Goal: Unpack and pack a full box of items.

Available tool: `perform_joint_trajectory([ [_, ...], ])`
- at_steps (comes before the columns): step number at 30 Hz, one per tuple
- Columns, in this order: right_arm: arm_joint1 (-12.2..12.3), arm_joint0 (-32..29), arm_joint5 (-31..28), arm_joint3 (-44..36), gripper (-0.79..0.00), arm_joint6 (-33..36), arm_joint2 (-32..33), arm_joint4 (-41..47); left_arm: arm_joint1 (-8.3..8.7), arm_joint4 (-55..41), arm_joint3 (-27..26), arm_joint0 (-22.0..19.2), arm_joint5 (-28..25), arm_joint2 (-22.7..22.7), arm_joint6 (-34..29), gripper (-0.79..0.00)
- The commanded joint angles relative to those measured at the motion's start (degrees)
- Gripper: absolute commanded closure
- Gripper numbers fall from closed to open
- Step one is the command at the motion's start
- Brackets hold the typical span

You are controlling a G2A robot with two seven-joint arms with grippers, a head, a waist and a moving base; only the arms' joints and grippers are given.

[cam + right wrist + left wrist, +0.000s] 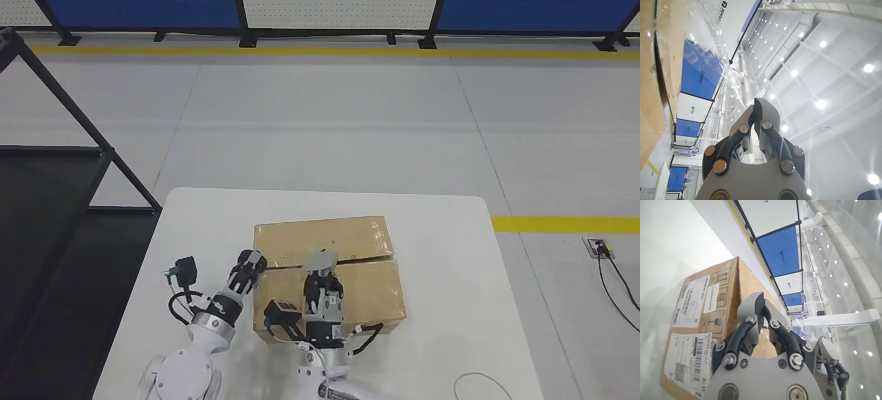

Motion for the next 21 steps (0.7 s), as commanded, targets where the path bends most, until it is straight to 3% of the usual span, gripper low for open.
perform_joint_trajectory([
  [1, -0.1, 0.2, 0.3, 0.2, 0.0, 0.4, -0.3, 0.0, -0.02, 0.0, 0.5, -0.4, 0.2, 0.1, -0.1, 0.0],
  [12, -0.8, 1.6, 0.5, 1.4, 0.0, 0.3, -1.7, 0.0, -0.1, -0.6, 2.0, -1.4, 0.5, 0.5, -0.3, 0.0],
  [21, -1.7, 5.6, -4.1, 6.8, 0.0, 0.8, -3.8, 0.0, -0.07, -1.5, 2.6, -1.5, 0.3, -0.1, -0.4, 0.0],
])
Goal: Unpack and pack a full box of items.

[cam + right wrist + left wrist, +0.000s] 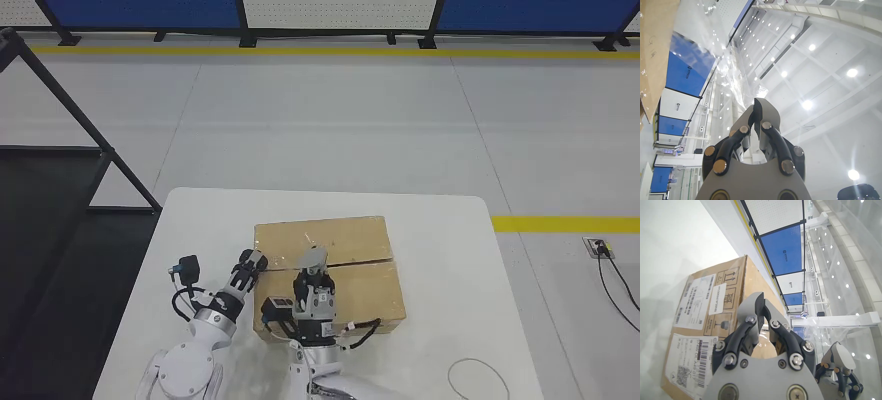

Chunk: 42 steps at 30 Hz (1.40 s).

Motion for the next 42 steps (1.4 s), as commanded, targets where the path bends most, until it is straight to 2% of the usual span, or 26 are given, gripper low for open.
perform_joint_trajectory([
  [1, -0.3, 0.6, -0.5, 1.8, 0.0, -0.6, 0.3, 0.0, 0.01, -0.2, 0.1, 0.0, 0.0, -0.1, 0.0, 0.0],
  [7, -1.2, -0.6, -2.9, 2.0, 0.0, -3.0, 1.1, 0.0, 0.02, -0.7, -0.1, 0.2, 0.0, -0.3, -0.2, 0.0],
  [8, -1.3, -1.0, -3.4, 1.8, -0.028, -3.5, 1.4, 0.0, 0.03, -0.7, -0.2, 0.2, 0.0, -0.3, -0.2, 0.0],
  [9, -1.4, -1.4, -3.7, 1.5, -0.175, -3.8, 1.8, 0.0, 0.02, -0.8, -0.2, 0.3, -0.1, -0.2, -0.2, 0.0],
  [10, -1.5, -1.9, -4.1, 1.3, -0.286, -4.2, 2.2, 0.0, 0.02, -0.8, -0.2, 0.3, -0.1, -0.2, -0.2, 0.0],
  [11, -1.6, -2.4, -4.4, 0.9, -0.339, -4.5, 2.6, 0.0, 0.03, -0.7, -0.2, 0.3, -0.2, -0.2, -0.3, 0.0],
  [15, -1.6, -4.0, -4.8, -0.8, -0.394, -4.9, 4.1, 0.0, 0.04, -0.7, -0.3, 0.4, -0.2, 0.0, -0.3, 0.0],
  [17, -1.5, -4.8, -4.9, -2.1, -0.459, -5.0, 4.7, 0.0, 0.04, -0.7, -0.4, 0.4, -0.2, 0.0, -0.4, 0.0],
  [21, -1.1, -6.0, -4.1, -4.6, -0.468, -4.3, 6.2, 0.0, 0.05, -0.7, -0.7, 0.7, -0.3, 0.1, -0.3, 0.0],
  [23, -1.1, -6.8, -3.3, -5.6, -0.517, -4.0, 6.9, 0.0, 0.04, -0.6, -1.0, 1.0, -0.4, 0.2, -0.1, 0.0],
  [25, -1.1, -7.4, -2.7, -6.1, -0.52, -4.3, 7.7, 0.0, 0.04, -0.8, -1.3, 1.4, -0.5, 0.2, 0.0, 0.0],
  [28, -1.3, -8.6, -0.5, -6.8, -0.634, -5.0, 9.2, 0.0, 0.05, -1.0, -1.8, 2.0, -0.8, 0.0, 0.3, 0.0],
  [31, -1.6, -10.1, 2.2, -8.0, -0.68, -6.5, 11.2, 0.4, 0.07, -1.2, -2.3, 2.7, -1.0, -0.3, 0.7, 0.0],
  [33, -1.8, -11.2, 3.8, -9.0, -0.785, -7.7, 12.7, 0.9, 0.07, -1.3, -2.8, 3.2, -1.2, -0.3, 0.9, 0.0],
  [42, -2.0, -16.3, 7.2, -14.5, -0.785, -16.0, 19.5, 4.2, 0.16, -1.1, -5.8, 6.1, -2.0, -0.3, 1.1, 0.0],
])
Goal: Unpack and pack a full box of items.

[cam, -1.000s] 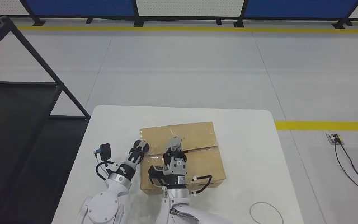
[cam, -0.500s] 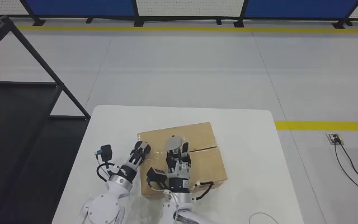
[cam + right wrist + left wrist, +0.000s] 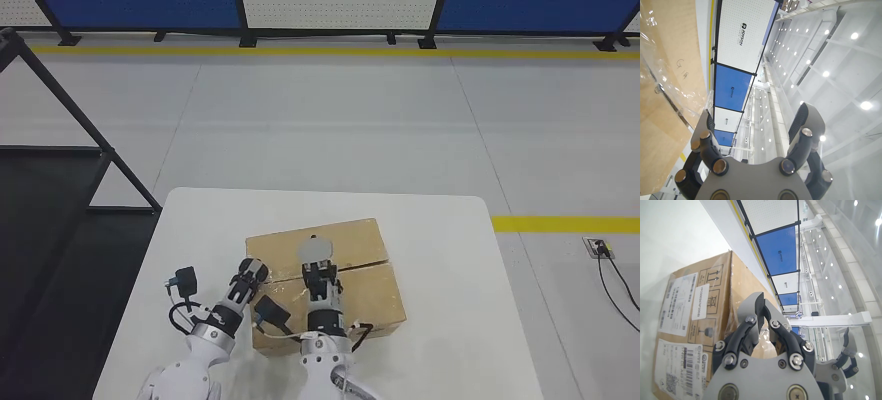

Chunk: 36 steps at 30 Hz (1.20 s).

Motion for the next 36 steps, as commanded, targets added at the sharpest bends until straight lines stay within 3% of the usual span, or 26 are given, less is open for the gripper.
perform_joint_trajectory([
  [1, 0.0, -1.0, 0.4, -1.0, -0.785, -1.5, 1.5, 0.2, 0.02, 0.2, -0.6, 0.6, -0.2, 0.1, 0.0, 0.0],
  [9, -0.2, -3.9, -2.4, -5.2, -0.785, -8.1, 5.5, 1.4, 0.07, 0.0, -0.7, 1.4, -0.5, -0.2, 0.1, 0.0],
  [18, -0.2, -6.2, -4.1, -8.4, -0.785, -11.8, 6.6, -3.9, 0.11, -0.2, -0.4, 1.3, -0.5, -0.4, -0.2, 0.0],
  [28, 1.5, -3.9, -3.8, -9.6, -0.785, -11.7, 4.0, -3.9, 0.15, -0.6, 0.2, 1.2, -0.5, -0.5, -0.4, 0.0],
  [36, 4.1, 0.5, -5.1, -8.3, -0.785, -6.5, -1.5, -3.9, 0.18, -0.6, 0.7, 1.0, -0.3, -0.6, -0.5, 0.0],
])
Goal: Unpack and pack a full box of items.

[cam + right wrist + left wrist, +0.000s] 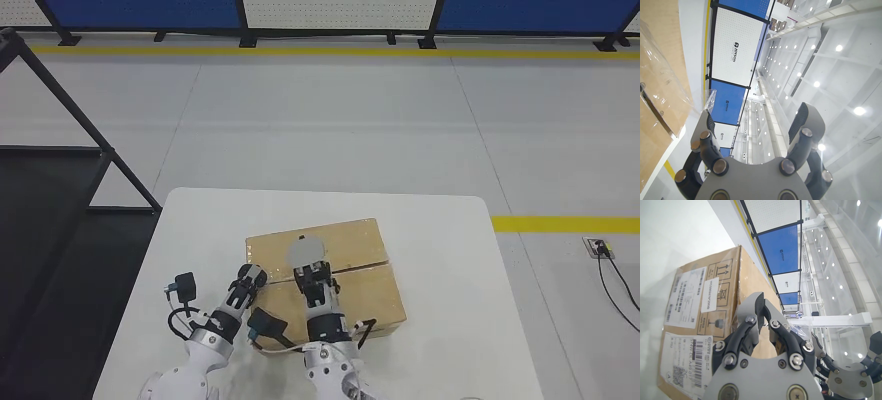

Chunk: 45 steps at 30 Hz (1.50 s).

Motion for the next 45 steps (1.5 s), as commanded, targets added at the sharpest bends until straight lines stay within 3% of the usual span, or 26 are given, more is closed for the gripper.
perform_joint_trajectory([
  [1, 0.4, -0.2, -0.1, -0.2, -0.785, 0.4, -0.2, 0.0, 0.02, 0.1, 0.0, 0.0, 0.0, 0.0, -0.1, 0.0],
  [8, 0.5, -4.7, -1.2, -4.1, -0.785, -3.3, 4.5, 3.4, 0.03, 0.0, 0.1, -0.1, -0.2, 0.0, 0.1, 0.0],
  [17, 1.1, -9.6, -4.3, -10.0, -0.785, -13.4, 9.2, 5.2, 0.01, 0.0, 0.3, -0.2, -0.3, 0.4, 0.0, 0.0],
  [30, 1.9, -16.5, -5.7, -15.3, -0.785, -18.8, 12.2, 0.0, 0.01, 0.1, 0.3, -0.5, -0.1, 0.7, 0.1, 0.0],
  [45, 3.3, -19.1, -6.5, -18.4, -0.785, -21.2, 13.7, 0.0, 0.05, -0.1, 0.5, -1.0, 0.2, 0.6, -0.1, 0.0],
])
